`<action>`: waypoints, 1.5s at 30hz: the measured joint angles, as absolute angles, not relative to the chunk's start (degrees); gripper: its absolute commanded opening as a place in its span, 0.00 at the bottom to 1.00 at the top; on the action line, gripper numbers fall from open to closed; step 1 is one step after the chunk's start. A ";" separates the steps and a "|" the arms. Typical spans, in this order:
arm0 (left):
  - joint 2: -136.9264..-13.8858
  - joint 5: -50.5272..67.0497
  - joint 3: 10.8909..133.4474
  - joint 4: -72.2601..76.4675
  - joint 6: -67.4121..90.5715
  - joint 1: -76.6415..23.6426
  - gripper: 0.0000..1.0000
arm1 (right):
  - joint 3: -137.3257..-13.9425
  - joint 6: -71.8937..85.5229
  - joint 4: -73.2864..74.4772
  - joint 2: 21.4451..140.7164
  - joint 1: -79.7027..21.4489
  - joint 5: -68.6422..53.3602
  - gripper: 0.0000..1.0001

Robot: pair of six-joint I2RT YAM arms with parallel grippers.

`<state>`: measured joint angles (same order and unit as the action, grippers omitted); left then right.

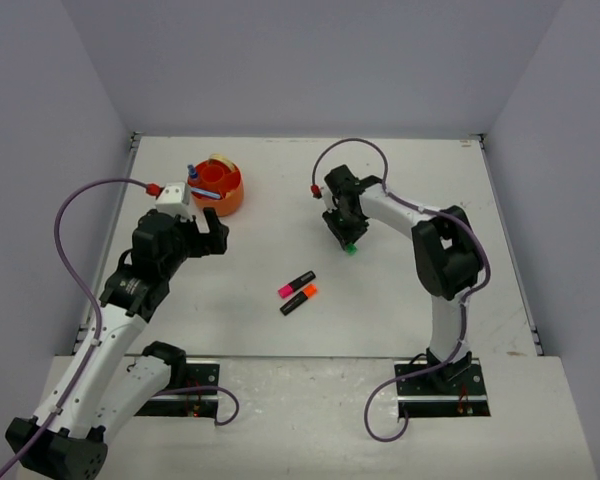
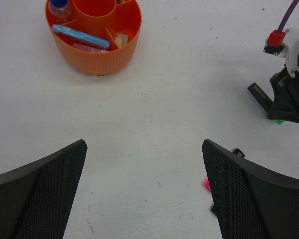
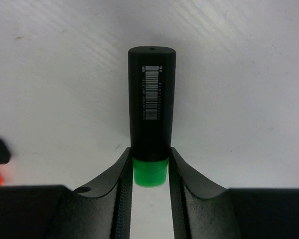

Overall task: Sort the stationery into containers
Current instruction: Pick up the pen from the center of the board, then place the pen in the storage box.

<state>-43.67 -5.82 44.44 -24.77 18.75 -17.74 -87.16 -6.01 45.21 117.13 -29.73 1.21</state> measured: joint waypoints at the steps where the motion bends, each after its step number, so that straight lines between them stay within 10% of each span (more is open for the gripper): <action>1: -44.02 -4.54 44.48 -24.50 19.85 -17.71 1.00 | -86.18 -5.53 44.37 115.08 -29.99 0.56 0.00; 15: -53.03 21.26 40.98 3.13 43.80 -17.98 0.81 | -79.23 1.59 22.72 87.67 -53.19 -7.04 0.00; 22: -54.11 25.28 39.90 8.78 48.65 -18.14 0.19 | -79.43 3.94 21.50 87.80 -54.37 -7.01 0.00; 26: -54.22 26.33 39.77 10.24 49.40 -18.15 0.00 | -81.19 4.12 22.08 88.07 -54.39 -6.67 0.00; 27: -54.33 26.34 39.78 10.49 49.34 -18.12 0.00 | -81.47 4.10 22.28 88.33 -54.36 -6.61 0.13; 30: -55.40 26.10 40.46 9.44 48.04 -18.14 0.00 | -81.65 4.15 22.62 88.82 -54.32 -6.38 0.94; 45: -77.30 -11.93 68.00 -7.01 26.47 -17.10 0.00 | -68.95 9.11 19.19 81.24 -53.92 3.34 0.99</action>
<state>-77.30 -11.93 68.00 -7.01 26.47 -17.10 -68.95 9.11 19.19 81.24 -53.92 3.34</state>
